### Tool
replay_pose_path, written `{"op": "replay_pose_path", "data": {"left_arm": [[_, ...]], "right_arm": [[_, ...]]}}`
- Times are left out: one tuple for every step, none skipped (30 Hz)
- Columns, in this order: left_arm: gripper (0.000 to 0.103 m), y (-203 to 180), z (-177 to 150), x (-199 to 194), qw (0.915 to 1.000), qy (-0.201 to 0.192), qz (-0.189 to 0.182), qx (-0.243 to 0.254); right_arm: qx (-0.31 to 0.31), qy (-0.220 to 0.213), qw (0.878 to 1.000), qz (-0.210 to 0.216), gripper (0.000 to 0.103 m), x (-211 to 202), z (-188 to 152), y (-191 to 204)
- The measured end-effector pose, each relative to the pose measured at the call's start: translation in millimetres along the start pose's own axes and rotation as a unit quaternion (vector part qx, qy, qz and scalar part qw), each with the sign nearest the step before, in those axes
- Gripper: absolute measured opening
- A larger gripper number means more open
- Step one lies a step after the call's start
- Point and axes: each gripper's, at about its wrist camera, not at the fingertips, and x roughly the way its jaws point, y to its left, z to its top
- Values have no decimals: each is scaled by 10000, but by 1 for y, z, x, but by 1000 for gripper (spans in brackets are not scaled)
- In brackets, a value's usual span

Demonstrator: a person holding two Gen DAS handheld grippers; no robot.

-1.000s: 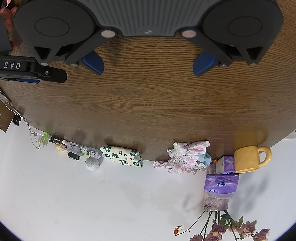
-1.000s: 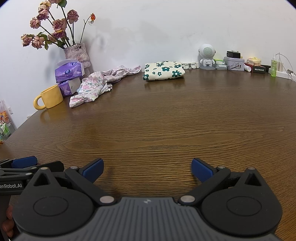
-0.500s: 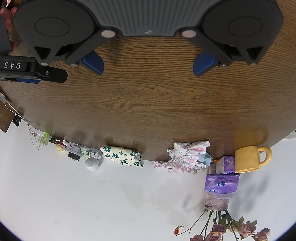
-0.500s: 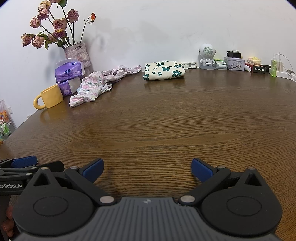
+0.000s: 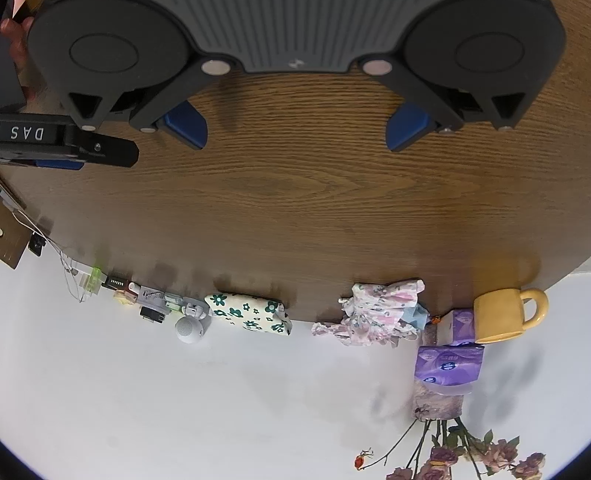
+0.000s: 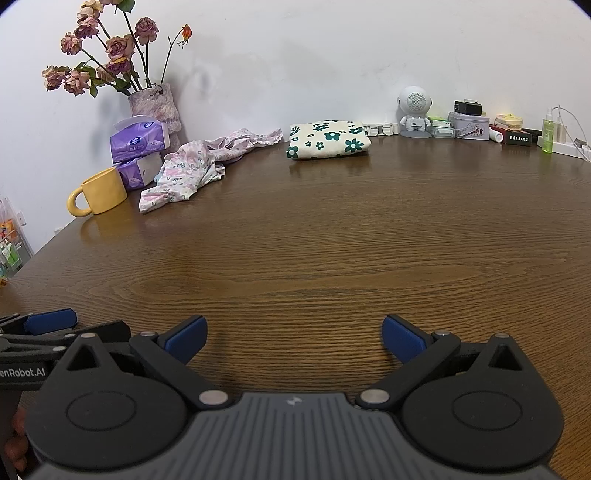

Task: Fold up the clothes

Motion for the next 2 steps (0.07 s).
{"op": "replay_pose_path", "data": {"left_arm": [[103, 0, 0, 0, 10000, 0, -1, 0], [103, 0, 0, 0, 10000, -1, -4, -3]], "right_arm": [[3, -1, 10000, 0, 103, 0, 0, 0], [6, -1, 10000, 0, 103, 0, 0, 0]]}}
